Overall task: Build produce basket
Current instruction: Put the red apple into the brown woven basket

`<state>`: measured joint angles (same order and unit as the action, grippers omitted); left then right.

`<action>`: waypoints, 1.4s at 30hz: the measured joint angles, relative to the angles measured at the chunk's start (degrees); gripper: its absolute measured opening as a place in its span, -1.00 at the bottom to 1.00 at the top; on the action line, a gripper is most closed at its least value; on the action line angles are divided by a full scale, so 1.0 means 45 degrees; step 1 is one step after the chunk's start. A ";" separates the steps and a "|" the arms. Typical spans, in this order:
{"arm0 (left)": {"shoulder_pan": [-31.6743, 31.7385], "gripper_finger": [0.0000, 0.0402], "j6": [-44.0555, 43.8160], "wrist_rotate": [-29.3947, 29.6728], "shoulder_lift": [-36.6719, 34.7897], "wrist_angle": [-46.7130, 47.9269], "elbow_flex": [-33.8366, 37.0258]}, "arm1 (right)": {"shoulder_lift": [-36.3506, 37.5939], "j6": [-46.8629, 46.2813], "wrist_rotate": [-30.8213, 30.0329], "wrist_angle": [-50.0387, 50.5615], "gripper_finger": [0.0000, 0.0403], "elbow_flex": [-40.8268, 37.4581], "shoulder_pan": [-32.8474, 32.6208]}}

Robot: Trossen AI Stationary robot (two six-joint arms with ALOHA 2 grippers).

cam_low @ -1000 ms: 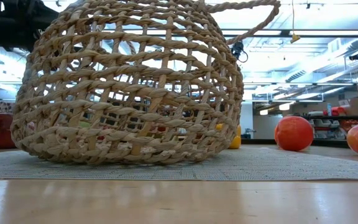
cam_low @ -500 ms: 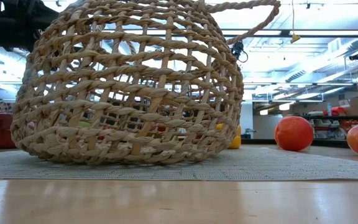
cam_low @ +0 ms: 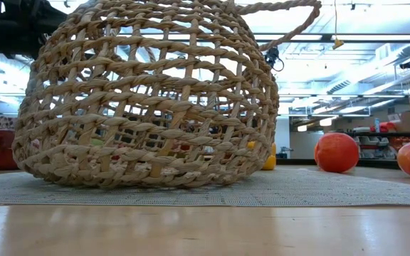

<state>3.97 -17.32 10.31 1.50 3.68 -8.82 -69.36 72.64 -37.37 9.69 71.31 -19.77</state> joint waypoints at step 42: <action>-0.0005 0.94 0.0005 0.0002 0.0000 -0.0003 0.0000 | 0.0000 -2.1318 0.1362 0.3007 0.78 -0.0010 0.1343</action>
<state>3.95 -17.30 10.31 1.50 3.67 -8.82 -69.36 -23.29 -31.24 23.22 71.26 -13.72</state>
